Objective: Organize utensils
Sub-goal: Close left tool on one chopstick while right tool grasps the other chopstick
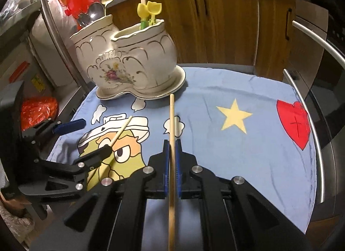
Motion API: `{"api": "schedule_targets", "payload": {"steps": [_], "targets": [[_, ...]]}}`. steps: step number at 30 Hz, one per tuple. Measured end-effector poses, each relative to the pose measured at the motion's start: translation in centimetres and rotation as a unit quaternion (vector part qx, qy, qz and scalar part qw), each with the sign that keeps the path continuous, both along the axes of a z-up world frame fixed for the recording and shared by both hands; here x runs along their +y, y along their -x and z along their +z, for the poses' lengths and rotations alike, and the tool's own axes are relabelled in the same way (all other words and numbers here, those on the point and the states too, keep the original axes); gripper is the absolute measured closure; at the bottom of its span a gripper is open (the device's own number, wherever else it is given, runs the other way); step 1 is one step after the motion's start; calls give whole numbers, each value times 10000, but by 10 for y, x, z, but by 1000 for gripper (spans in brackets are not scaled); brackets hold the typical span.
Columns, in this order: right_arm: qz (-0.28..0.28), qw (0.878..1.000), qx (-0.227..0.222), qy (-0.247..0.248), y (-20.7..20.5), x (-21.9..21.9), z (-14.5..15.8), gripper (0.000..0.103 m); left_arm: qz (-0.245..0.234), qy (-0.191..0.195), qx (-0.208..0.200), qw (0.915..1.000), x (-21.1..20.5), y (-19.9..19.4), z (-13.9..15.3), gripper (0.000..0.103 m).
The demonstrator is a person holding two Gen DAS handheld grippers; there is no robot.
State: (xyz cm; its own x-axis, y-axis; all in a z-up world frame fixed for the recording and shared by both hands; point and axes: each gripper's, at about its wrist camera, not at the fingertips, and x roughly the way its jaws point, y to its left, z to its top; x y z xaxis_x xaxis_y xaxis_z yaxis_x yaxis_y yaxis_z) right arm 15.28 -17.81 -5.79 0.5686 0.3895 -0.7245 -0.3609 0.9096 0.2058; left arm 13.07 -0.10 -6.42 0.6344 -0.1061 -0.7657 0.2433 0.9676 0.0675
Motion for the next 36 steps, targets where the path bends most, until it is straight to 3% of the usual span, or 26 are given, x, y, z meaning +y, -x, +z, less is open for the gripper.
{"api": "schedule_targets", "payload": {"steps": [5,9,18,24,28,36], "targets": [[3,10000,-11,-13,2,-4,0,98,-117,-63,158,9998,-14,-5,-8,42],[7,10000,-6,-25,3,-4,0,98,-90,-5,167,9998,-16,-8,-8,44],[75,10000,-23,-49,7,-5,2,98,-48,146,226,9996,-17,-12,-8,65],[147,9999,-45,-68,10,-1,1,98,31,59,176,9998,-13,-16,-7,94],[176,9997,-149,-91,13,2,4,98,19,284,178,9994,-9,-15,-5,96],[73,9993,-282,-244,11,-2,7,98,-155,477,-254,9984,-3,1,15,96]]}}
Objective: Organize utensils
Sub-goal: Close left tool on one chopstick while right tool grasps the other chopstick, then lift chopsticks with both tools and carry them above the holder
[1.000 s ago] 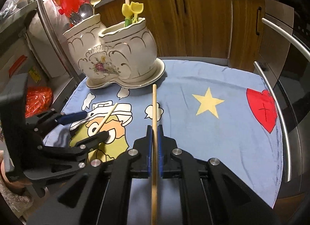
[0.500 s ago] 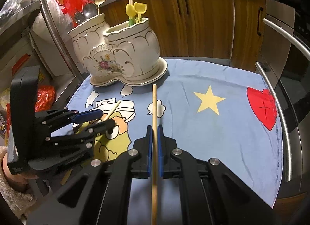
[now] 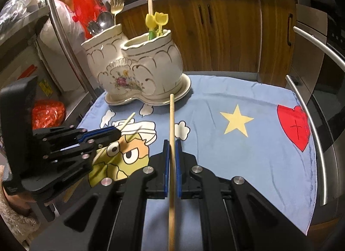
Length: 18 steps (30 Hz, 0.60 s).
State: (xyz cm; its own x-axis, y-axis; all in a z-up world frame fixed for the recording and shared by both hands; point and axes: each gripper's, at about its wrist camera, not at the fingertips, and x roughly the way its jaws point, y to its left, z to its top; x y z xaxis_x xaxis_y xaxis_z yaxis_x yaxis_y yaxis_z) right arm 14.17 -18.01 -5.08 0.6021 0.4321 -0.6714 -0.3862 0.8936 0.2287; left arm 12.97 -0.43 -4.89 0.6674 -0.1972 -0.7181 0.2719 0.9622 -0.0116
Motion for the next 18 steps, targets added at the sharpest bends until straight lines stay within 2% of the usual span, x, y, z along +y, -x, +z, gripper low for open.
{"api": "schedule_targets", "payload": {"steps": [3,7,12,18], "targets": [[-20,10000,-53,-77,-1,0,2,98,-42,74,-135,9999,4,6,8,96],[-31,9995,-238,-195,1,0,9,98,-120,392,-449,9982,12,19,32,96],[-33,9970,-552,-534,2,-1,25,98,-123,680,-1123,9913,30,33,72,96],[-61,9914,-813,-1020,-8,1,52,98,-78,833,-1786,9804,50,19,125,96]]}}
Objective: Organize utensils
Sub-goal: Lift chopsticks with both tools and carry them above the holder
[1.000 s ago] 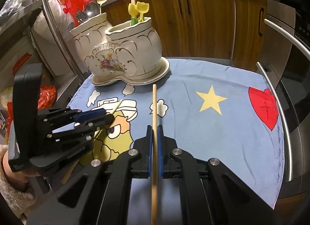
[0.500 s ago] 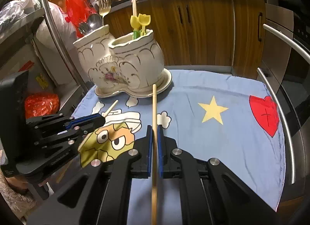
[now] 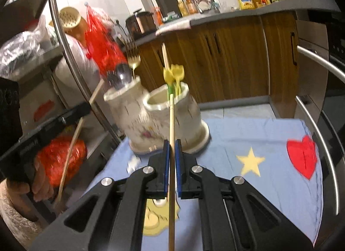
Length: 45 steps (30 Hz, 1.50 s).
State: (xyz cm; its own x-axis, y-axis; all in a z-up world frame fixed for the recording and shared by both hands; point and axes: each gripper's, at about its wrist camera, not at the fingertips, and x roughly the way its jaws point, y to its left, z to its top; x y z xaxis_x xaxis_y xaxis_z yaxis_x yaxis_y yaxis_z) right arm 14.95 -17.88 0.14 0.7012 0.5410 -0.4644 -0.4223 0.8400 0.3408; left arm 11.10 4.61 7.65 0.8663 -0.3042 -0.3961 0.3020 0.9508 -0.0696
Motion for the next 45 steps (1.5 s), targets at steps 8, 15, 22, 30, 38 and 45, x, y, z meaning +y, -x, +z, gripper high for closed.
{"api": "schedule_targets", "payload": {"steps": [8,15,22,30,38,45], "targets": [[-121,9980,-594,-194,-50,18,48,98,14,614,-610,9962,30,-52,70,96],[-527,9909,-987,-747,-94,20,66,98,200,800,-854,9929,34,-93,70,96],[-745,9856,-1327,-737,-116,39,57,98,276,898,-1168,9887,31,-116,60,96],[-1041,9812,-1431,-772,-132,47,40,98,571,607,-1529,9847,29,-126,51,96],[-1102,9787,-1559,-750,-134,53,37,98,780,619,-1579,9824,34,-134,41,96],[-1123,9774,-1610,-789,-132,53,33,98,921,568,-1808,9775,32,-131,36,96]]}}
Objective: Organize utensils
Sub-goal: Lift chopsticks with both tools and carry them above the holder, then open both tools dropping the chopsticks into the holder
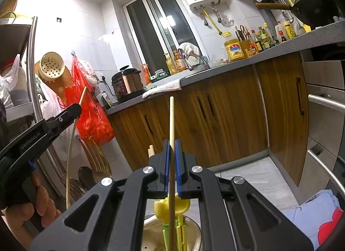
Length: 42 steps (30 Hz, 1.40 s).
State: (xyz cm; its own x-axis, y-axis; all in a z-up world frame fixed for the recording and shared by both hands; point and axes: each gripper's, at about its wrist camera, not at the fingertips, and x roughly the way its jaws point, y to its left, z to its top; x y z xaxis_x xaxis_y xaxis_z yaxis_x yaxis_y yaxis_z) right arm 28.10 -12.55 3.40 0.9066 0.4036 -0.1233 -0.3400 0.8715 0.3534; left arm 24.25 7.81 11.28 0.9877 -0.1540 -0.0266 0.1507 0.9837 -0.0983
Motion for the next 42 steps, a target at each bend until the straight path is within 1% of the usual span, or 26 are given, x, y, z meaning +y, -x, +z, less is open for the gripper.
{"api": "schedule_targets", "payload": {"steps": [2,5,10,17,23,28,31,35,42], "targets": [[-4,10000,13,-19,-1,0,-1,98,-14,-3,-4,10000,-1,-2,1,96],[19,10000,45,-62,0,0,-2,98,-3,-140,-55,9999,-7,-3,0,96],[2,10000,-19,-57,0,1,-1,98,11,-220,-111,9997,-11,-4,-1,96],[-118,9999,-33,-108,-6,2,0,98,-21,-257,-26,9997,-11,-1,-6,96],[-318,9993,-172,135,-2,10,-5,98,-80,-306,30,9995,-9,0,-10,96],[-265,9991,-128,320,3,11,-9,98,-168,-329,117,9993,-5,8,-14,96],[-207,9990,-48,405,7,8,-12,98,-228,-325,118,9991,1,18,-16,96],[-77,9985,64,544,17,2,-15,98,-423,-366,235,9982,4,33,-19,96],[329,9943,155,1004,47,0,-17,98,-622,-415,434,9963,6,61,-29,96]]}}
